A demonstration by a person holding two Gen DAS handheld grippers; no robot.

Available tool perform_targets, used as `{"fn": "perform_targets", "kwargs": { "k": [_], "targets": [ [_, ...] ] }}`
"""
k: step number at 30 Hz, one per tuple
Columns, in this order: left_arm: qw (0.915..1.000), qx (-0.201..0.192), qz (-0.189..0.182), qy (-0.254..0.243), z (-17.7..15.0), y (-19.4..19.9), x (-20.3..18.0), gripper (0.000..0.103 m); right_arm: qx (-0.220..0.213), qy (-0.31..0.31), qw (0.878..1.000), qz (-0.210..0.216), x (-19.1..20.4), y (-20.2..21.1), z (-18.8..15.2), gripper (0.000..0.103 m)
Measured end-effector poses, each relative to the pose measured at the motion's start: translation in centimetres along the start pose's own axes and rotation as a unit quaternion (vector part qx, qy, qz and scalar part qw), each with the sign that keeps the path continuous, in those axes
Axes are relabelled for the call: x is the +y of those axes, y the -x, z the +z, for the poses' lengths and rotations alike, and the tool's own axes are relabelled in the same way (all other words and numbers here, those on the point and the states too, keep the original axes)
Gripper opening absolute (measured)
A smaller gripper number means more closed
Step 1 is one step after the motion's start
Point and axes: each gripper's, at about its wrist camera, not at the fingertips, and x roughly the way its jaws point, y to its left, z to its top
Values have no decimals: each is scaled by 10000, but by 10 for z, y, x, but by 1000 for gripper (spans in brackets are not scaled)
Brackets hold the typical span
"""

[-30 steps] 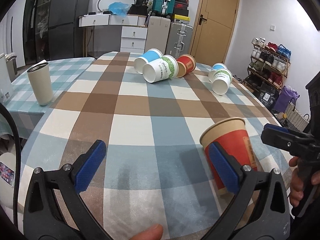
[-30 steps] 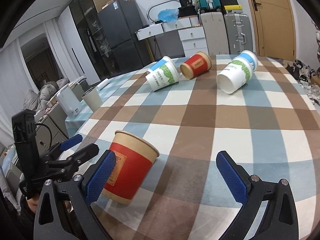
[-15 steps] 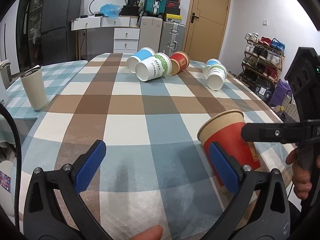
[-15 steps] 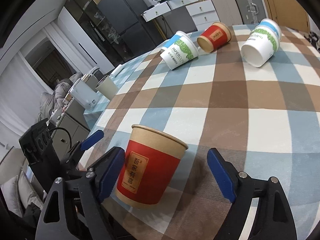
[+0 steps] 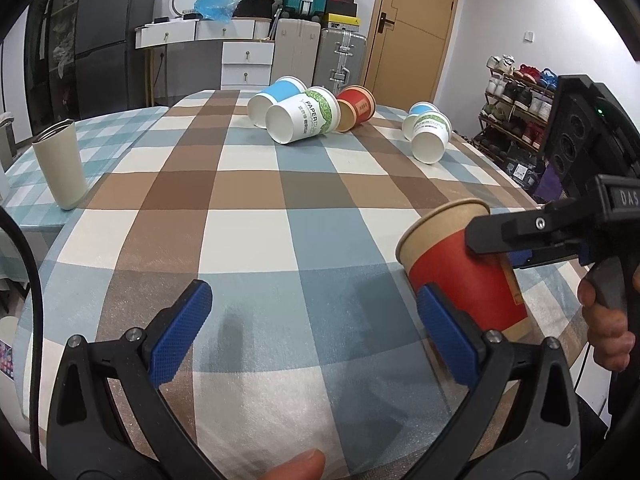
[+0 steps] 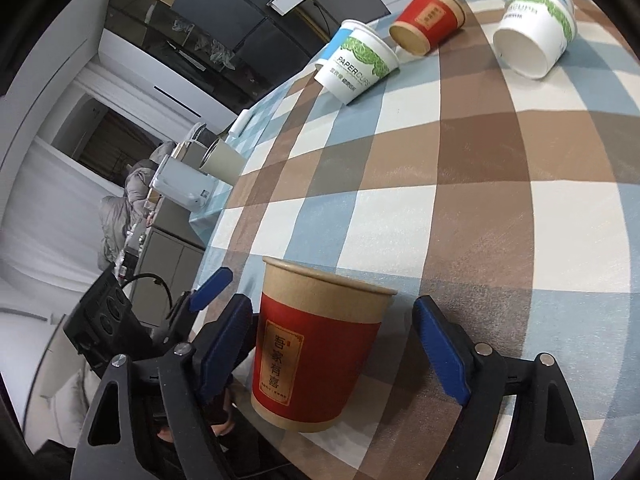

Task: Flip cup upright
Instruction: 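Carry the upright red cup with the right gripper and lower it toward the table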

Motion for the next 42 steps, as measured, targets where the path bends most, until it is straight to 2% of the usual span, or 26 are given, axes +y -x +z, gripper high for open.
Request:
{"fn": "perform_targets", "kwargs": {
  "k": [5,10,17,23,26,30,35,42],
  "targets": [
    [10000,-9,24,-82,-2,-1,-3,102,262,-390,9981,408,-10,-8,4,73],
    [10000,-19,23,-78,-2,0,-4,102,296,-378,9975,523,-9,-6,6,65],
    [9999,-48,34,-82,-1,2,-4,102,20,-199,9982,558,-2,5,5,63],
    [9999,-95,16,-40,0,4,-4,102,-618,526,9966,-164,20,27,6,63],
    [9999,-145,24,-9,1,7,-4,102,-1056,1028,9865,-716,35,35,4,63],
    [9999,-146,18,31,1,8,-3,102,-1443,1584,9723,-934,52,39,-1,63],
    [9999,-159,21,51,1,8,-2,102,-1592,1841,9624,-1207,57,30,0,63],
    [9999,-154,13,29,1,7,-3,102,-1563,1845,9596,-1436,60,11,7,63]
  ]
}}
